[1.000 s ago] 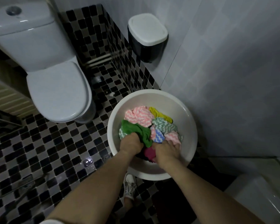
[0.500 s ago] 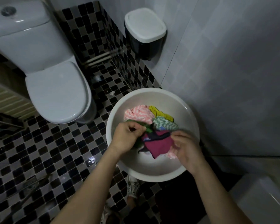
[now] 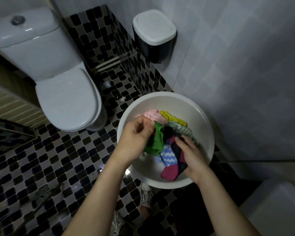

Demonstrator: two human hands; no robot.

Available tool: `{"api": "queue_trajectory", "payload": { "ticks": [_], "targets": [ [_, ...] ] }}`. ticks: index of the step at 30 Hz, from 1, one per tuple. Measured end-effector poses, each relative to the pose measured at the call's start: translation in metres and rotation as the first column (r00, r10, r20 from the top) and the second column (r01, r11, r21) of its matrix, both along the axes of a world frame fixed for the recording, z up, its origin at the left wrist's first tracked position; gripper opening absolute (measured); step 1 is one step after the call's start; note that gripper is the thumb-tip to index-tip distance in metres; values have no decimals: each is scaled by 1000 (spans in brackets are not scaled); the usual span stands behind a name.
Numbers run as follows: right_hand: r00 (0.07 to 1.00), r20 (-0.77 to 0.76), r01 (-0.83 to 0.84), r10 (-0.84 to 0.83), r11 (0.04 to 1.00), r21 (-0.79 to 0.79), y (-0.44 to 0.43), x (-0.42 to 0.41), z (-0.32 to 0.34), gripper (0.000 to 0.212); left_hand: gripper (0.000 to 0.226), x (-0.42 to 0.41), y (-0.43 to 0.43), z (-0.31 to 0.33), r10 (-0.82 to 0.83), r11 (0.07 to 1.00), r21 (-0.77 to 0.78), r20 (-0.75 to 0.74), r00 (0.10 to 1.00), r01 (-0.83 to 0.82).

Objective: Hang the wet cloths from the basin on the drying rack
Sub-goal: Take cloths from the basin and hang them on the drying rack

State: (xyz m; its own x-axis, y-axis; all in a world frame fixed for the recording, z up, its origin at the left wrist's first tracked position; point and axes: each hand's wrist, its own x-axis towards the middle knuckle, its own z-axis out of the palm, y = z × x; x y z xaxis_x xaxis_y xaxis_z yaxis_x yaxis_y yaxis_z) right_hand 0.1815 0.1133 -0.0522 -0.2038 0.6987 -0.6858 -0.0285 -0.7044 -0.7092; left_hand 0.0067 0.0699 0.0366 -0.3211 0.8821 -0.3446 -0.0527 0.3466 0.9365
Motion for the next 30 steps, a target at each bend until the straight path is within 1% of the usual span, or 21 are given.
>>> {"api": "queue_trajectory", "payload": {
  "ticks": [1, 3, 5, 6, 7, 8, 10, 11, 12, 13, 14, 15, 17, 18, 20, 22, 23, 24, 26, 29, 30],
  "targets": [
    [987, 153, -70, 57, 994, 81, 1, 1, 1, 37, 19, -1, 0, -7, 42, 998, -43, -72, 997, -45],
    [885, 427, -304, 188, 926, 223, 5, 3, -2, 26, 20, -5, -1, -25, 107, 979, -154, -186, 977, -137],
    [667, 703, -574, 248, 773, 272, 6, 9, -4, 45, 19, -7, -4, -42, 192, 939, -264, -129, 973, -221],
    [533, 819, -678, 213, 686, 263, 6, 13, -3, 54, 20, -8, -6, -50, 262, 915, -303, -56, 964, -266],
    [465, 874, -736, 139, 609, 295, 8, 16, -3, 52, 21, -8, -8, -56, 330, 890, -338, 16, 944, -306],
    [480, 871, -731, 102, 596, 333, 10, 19, 1, 43, 23, -8, -8, -60, 386, 869, -364, 74, 920, -335],
    [644, 756, -627, 119, 649, 432, 11, 18, 9, 27, 22, -7, -10, -62, 419, 860, -374, 131, 899, -346],
    [763, 630, -497, 144, 753, 430, 12, 15, 19, 28, 21, -5, -10, -61, 407, 871, -358, 144, 902, -337],
    [891, 436, -301, 128, 885, 355, 12, 12, 25, 27, 19, -3, -9, -57, 394, 885, -335, 167, 904, -324],
    [974, 212, -117, 74, 973, 199, 13, 8, 33, 24, 18, -1, -10, -50, 377, 902, -304, 203, 904, -308],
    [1000, 28, -8, 7, 999, 37, 13, 6, 40, 20, 16, 1, -9, -43, 346, 922, -269, 254, 903, -278],
    [995, -88, 35, -41, 997, -69, 15, 4, 47, 15, 14, 2, -8, -35, 304, 942, -234, 300, 904, -239],
    [977, -206, 36, -58, 993, -112, 15, -1, 59, 11, 19, 5, -6, -14, 198, 978, -141, 395, 897, -154],
    [971, -239, -4, -12, 998, -68, 15, -3, 64, 12, 27, 5, -6, -4, 134, 990, -88, 429, 893, -107],
    [957, -168, -208, 237, 962, 176, 16, -4, 77, 28, 35, 3, -4, 17, 0, 1000, 16, 433, 901, -7],
    [854, 55, -494, 517, 774, 397, 16, -8, 88, 58, 29, 1, -4, 35, -128, 989, 113, 386, 914, 91],
    [797, 160, -583, 583, 673, 455, 16, -12, 96, 62, 25, 1, -4, 43, -177, 980, 151, 354, 918, 130],
    [765, 243, -627, 597, 604, 492, 14, -17, 103, 53, 22, 0, -4, 52, -211, 971, 181, 320, 924, 159],
    [759, 350, -643, 549, 546, 538, 12, -25, 117, 27, 17, -5, -6, 68, -232, 961, 213, 260, 937, 178],
    [682, 484, -727, 548, 435, 531, 17, -27, 125, 10, 21, -16, -11, 82, -172, 964, 239, 218, 961, 118],
    [635, 546, -770, 547, 391, 504, 19, -27, 128, 12, 24, -20, -16, 87, -144, 964, 250, 216, 966, 88]
  ]
}}
